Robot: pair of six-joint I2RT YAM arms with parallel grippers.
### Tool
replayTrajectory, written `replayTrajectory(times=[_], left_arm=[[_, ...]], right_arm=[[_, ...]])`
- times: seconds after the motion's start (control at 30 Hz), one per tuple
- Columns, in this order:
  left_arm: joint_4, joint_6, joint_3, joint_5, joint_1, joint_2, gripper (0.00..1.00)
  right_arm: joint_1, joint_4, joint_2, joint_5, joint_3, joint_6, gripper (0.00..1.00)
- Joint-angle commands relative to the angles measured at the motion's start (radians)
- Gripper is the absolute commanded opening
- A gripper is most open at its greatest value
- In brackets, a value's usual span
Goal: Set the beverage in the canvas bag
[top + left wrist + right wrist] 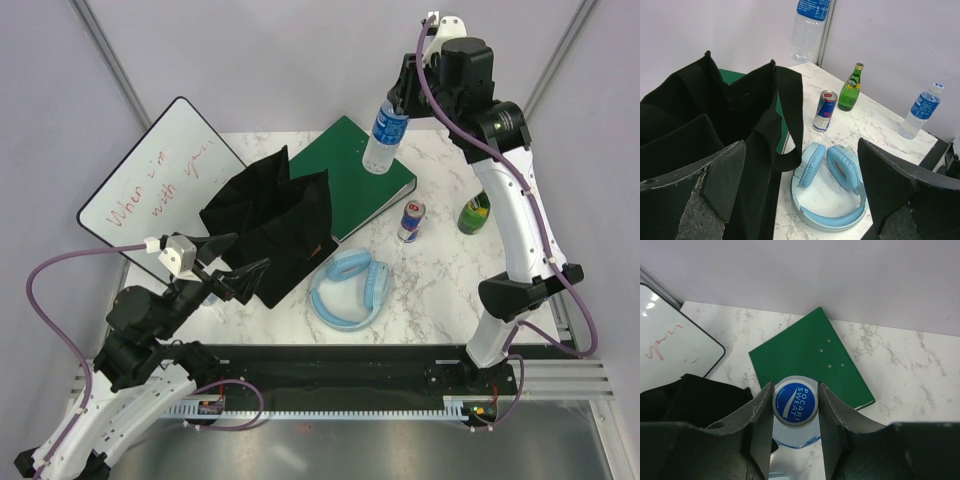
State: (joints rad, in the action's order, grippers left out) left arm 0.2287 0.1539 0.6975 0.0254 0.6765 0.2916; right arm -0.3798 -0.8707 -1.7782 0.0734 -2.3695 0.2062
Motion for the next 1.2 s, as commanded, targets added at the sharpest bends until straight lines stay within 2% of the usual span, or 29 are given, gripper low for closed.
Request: replayTrajectory(times=[0.0,0.27,0.53,0.67,0.8,1.17], left_arm=[[-0.038,-0.03,0.0,-0.021,0.005,-0.008,1.0],[0.012,0.055,0.074,-0.042,0.005,0.053,1.0],[0.104,0.076,0.17,-0.065,0.005,0.08,1.0],[0.162,0.107,0.256,-0.067,0.005,0.099,1.0],[0.21,0.11,0.329,-0.065,0.005,0.115,1.0],[0.224,0.099,0.292,-0.101,0.005,0.081,1.0]], right_arm=[[-0.056,0.194,0.079,-0.027,-0.079,0.044,0.0],[-0.186,0.252,0.034,-0.038,-0.175,0.076,0.0],[-0.312,0.424,0.065,-0.067,-0.117,0.105,0.0],[-0.398,0.446,0.019,-0.058,-0.169,0.102,0.0],[-0.435,0.479,0.002,-0.041,-0.137,0.104,0.0],[-0.482,0.522,-0.082,-0.029,-0.082,0.09,0.0]])
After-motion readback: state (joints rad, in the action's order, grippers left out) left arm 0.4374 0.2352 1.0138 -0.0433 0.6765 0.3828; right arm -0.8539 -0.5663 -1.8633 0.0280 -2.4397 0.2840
